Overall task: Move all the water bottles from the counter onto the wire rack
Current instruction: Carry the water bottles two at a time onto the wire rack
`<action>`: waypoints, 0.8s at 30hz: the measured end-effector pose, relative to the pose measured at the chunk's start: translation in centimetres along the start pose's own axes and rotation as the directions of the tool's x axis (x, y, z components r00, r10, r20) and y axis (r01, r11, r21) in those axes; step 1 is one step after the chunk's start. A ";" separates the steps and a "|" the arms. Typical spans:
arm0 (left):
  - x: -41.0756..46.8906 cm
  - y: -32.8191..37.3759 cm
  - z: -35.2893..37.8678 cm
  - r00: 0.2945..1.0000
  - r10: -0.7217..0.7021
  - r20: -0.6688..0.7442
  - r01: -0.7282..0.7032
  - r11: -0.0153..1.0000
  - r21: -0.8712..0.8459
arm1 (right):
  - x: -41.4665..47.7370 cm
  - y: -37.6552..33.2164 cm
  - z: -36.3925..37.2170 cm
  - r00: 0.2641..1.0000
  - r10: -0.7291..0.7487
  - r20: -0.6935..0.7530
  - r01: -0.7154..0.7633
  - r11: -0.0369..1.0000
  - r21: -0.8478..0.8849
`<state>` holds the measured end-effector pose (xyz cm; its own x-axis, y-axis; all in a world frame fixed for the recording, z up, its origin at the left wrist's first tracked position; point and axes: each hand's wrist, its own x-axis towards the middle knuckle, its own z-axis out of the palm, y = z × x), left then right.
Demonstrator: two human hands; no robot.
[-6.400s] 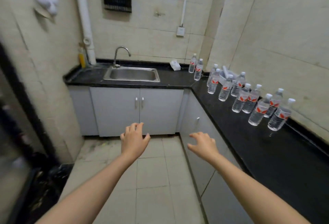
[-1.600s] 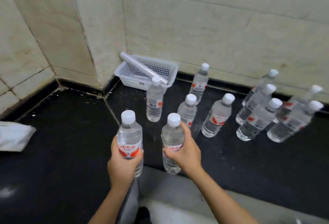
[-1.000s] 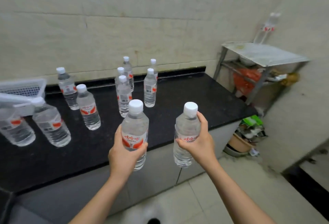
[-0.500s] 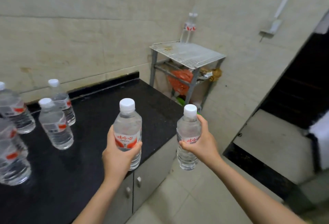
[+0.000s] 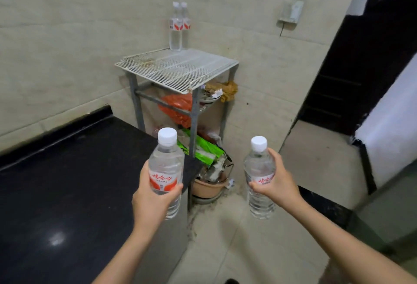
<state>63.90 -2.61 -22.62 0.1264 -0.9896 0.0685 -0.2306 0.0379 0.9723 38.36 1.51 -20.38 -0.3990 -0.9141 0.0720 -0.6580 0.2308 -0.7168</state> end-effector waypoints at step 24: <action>25.7 14.7 18.8 0.908 0.288 -0.304 -0.352 0.918 -0.183 | 36.4 -3.2 -6.4 0.885 -0.439 -0.155 0.465 0.844 0.267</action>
<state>45.61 -30.06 -10.78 0.3417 -0.8456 0.4101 -0.0792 0.4089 0.9092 21.80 -30.38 -11.02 -0.1630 -0.8587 0.4859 -0.5708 -0.3196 -0.7563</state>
